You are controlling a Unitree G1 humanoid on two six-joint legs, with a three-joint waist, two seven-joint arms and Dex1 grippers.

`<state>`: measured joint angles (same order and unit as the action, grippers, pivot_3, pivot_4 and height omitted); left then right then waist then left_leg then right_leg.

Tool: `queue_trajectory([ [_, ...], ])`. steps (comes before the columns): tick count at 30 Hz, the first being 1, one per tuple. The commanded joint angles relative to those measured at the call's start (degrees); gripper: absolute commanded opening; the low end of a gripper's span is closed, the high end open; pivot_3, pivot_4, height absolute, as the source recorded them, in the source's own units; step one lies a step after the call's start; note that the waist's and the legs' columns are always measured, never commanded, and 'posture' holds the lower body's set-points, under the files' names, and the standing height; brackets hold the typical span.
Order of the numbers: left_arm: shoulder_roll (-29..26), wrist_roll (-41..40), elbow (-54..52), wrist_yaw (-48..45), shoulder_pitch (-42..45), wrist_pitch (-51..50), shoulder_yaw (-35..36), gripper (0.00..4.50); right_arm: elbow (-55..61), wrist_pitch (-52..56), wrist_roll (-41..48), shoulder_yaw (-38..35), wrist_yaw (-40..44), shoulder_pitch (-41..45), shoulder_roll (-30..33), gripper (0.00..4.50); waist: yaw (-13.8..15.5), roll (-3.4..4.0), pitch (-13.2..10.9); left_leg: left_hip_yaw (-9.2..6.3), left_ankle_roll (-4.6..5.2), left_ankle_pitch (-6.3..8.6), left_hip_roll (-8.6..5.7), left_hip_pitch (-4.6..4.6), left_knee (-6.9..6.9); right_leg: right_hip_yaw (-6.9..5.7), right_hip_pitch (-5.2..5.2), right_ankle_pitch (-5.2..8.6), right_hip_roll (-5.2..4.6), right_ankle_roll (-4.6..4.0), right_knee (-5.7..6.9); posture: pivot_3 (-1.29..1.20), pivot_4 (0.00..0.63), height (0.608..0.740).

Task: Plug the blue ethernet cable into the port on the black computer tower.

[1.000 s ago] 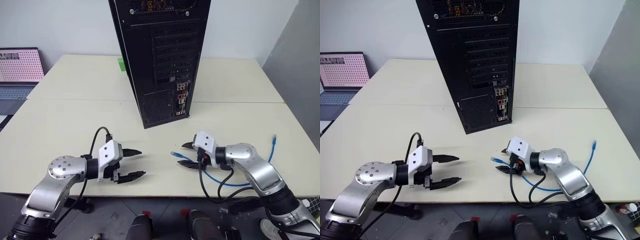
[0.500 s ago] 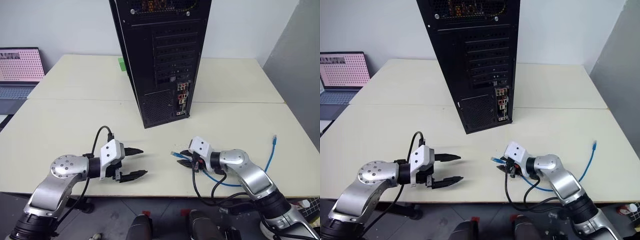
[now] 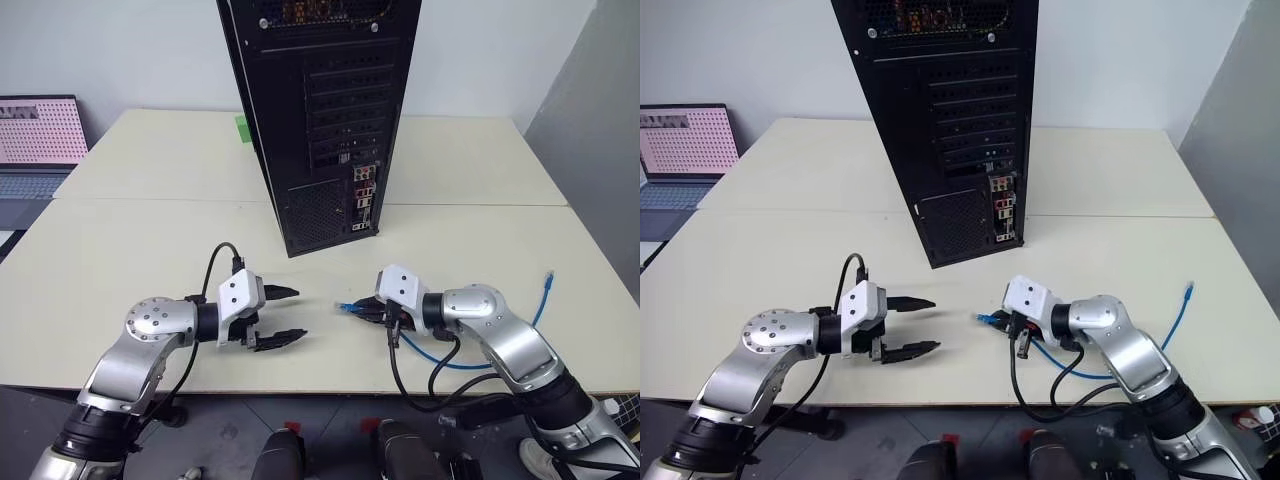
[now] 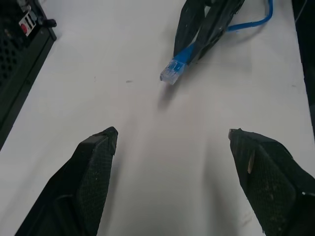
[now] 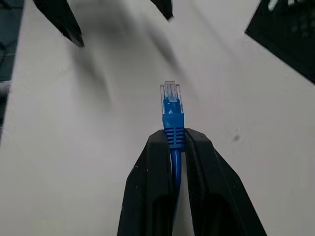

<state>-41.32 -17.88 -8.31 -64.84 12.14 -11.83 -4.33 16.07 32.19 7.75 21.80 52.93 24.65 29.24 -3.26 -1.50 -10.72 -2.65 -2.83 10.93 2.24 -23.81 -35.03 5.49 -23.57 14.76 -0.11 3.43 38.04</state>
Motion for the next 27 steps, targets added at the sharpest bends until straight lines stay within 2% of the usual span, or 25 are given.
queue_trajectory([
  [1, 0.6, -1.4, 0.2, -1.9, 2.6, 0.5, -0.5, 3.88, 2.8, 1.8, 1.8, -0.5, 1.6, 2.4, 0.3, 0.11, 0.0, 0.00, 0.0, 0.00, 0.00, 0.00, 0.00, 0.00, 0.00, 0.00, 0.00, 0.00, 0.00, 0.00, 0.00, 0.00, 0.150, 0.740],
  [23, 5.0, 1.2, 7.3, -7.5, 10.8, 3.7, -6.0, 3.88, 4.8, 3.5, 3.8, 0.7, 3.5, 4.5, -0.2, 0.10, 0.0, 0.00, 0.0, -0.05, 0.00, 0.00, 0.00, -0.01, -0.04, -0.03, 0.02, -0.06, 0.02, 0.10, 0.03, 0.00, 0.150, 0.740],
  [24, 5.1, 1.3, 7.4, -7.8, 10.9, 3.6, -6.0, 3.51, 5.0, 3.6, 3.9, 0.7, 3.5, 4.5, -0.3, 0.10, 0.0, 0.00, 0.0, -0.05, 0.00, 0.00, 0.00, -0.01, -0.04, -0.04, 0.02, -0.06, 0.02, 0.10, 0.04, 0.00, 0.150, 0.740],
  [25, 5.1, 1.3, 7.6, -8.0, 11.1, 3.6, -6.1, 3.38, 5.1, 3.6, 3.9, 0.7, 3.5, 4.5, -0.3, 0.10, 0.0, 0.00, 0.0, -0.05, 0.00, 0.00, 0.00, -0.01, -0.04, -0.04, 0.02, -0.06, 0.02, 0.10, 0.04, 0.00, 0.150, 0.740],
  [27, 5.2, 1.1, 7.8, -8.3, 11.3, 3.4, -6.1, 2.84, 5.2, 3.6, 4.0, 0.7, 3.5, 4.5, -0.3, 0.10, 0.0, 0.00, 0.0, -0.06, 0.00, 0.00, 0.00, -0.01, -0.05, -0.04, 0.02, -0.06, 0.02, 0.10, 0.04, 0.00, 0.150, 0.740],
])
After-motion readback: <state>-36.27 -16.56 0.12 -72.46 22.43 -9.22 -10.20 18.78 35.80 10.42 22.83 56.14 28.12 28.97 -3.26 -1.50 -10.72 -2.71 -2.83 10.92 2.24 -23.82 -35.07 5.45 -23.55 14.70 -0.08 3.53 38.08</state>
